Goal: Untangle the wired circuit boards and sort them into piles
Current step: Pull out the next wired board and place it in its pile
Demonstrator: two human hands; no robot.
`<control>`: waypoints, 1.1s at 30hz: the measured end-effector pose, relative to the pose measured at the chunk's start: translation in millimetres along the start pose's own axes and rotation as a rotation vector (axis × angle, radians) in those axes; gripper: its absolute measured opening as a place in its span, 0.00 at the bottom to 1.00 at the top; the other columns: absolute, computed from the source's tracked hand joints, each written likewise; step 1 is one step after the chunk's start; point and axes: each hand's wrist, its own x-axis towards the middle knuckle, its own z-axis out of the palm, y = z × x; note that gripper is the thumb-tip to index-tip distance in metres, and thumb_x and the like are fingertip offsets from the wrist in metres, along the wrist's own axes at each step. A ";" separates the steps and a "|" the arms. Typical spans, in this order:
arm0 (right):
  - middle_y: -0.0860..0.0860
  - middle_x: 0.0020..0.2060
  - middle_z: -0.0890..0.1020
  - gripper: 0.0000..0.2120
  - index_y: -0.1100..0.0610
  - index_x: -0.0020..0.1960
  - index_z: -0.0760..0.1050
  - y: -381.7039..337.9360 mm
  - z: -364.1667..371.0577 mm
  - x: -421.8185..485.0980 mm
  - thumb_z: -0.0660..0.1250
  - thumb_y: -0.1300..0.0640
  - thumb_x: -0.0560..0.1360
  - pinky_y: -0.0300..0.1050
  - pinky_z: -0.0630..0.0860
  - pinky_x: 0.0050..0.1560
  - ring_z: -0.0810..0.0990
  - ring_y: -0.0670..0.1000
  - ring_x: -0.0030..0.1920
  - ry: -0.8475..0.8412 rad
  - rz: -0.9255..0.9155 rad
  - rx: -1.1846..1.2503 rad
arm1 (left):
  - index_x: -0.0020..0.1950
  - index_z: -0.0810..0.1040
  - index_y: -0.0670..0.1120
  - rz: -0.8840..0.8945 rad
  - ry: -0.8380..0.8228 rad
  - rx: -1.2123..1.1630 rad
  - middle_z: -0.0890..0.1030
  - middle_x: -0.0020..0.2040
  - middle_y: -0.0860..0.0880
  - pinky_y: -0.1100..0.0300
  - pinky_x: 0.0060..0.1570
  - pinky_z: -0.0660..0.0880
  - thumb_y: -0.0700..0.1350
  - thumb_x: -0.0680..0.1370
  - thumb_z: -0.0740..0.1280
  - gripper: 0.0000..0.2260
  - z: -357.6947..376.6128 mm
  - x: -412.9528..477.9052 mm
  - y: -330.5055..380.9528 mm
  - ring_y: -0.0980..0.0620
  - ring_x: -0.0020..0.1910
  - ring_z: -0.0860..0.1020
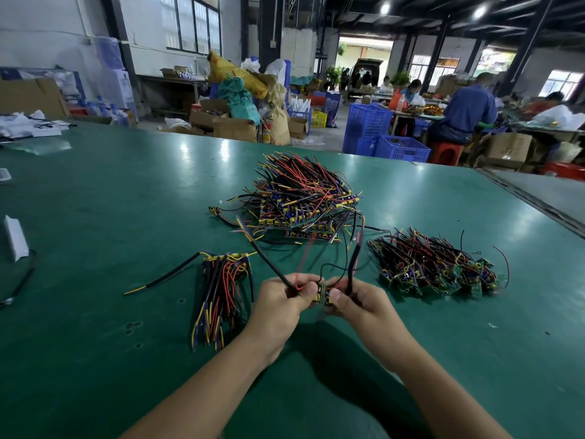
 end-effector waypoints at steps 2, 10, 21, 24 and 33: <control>0.48 0.38 0.83 0.06 0.56 0.51 0.81 0.6 -0.4 0.3 0.65 0.60 0.78 0.41 0.79 0.48 0.82 0.46 0.40 0.019 0.001 0.063 | 0.45 0.83 0.46 -0.024 -0.039 -0.063 0.84 0.40 0.50 0.63 0.45 0.77 0.36 0.78 0.66 0.09 -1.3 -0.3 1.5 0.56 0.40 0.79; 0.49 0.42 0.83 0.12 0.51 0.50 0.83 5.0 -1.3 5.1 0.66 0.65 0.77 0.38 0.78 0.42 0.79 0.44 0.40 0.156 0.089 0.224 | 0.50 0.79 0.44 -0.080 -0.006 -0.171 0.79 0.43 0.45 0.67 0.40 0.75 0.36 0.80 0.62 0.07 -1.6 2.5 1.8 0.55 0.39 0.76; 0.52 0.30 0.78 0.11 0.60 0.42 0.77 -10.1 -0.9 6.9 0.59 0.70 0.76 0.44 0.74 0.44 0.76 0.51 0.36 0.419 0.195 0.504 | 0.44 0.77 0.44 -0.247 -0.044 -0.335 0.80 0.41 0.45 0.64 0.35 0.77 0.37 0.77 0.67 0.03 -0.6 2.3 3.7 0.53 0.35 0.77; 0.52 0.32 0.78 0.11 0.58 0.42 0.71 -12.2 0.8 7.2 0.58 0.71 0.78 0.40 0.73 0.33 0.75 0.48 0.32 0.411 0.179 0.601 | 0.44 0.76 0.47 -0.260 -0.051 -0.241 0.84 0.38 0.49 0.63 0.33 0.75 0.40 0.78 0.66 0.04 0.4 1.0 4.3 0.54 0.32 0.79; 0.38 0.40 0.80 0.16 0.52 0.56 0.73 -10.0 24.1 -1.9 0.64 0.70 0.76 0.32 0.72 0.46 0.76 0.37 0.41 0.077 0.040 -0.011 | 0.36 0.76 0.47 -0.023 -0.049 0.046 0.78 0.30 0.54 0.68 0.33 0.73 0.50 0.81 0.62 0.15 9.2 -5.2 -0.7 0.55 0.33 0.77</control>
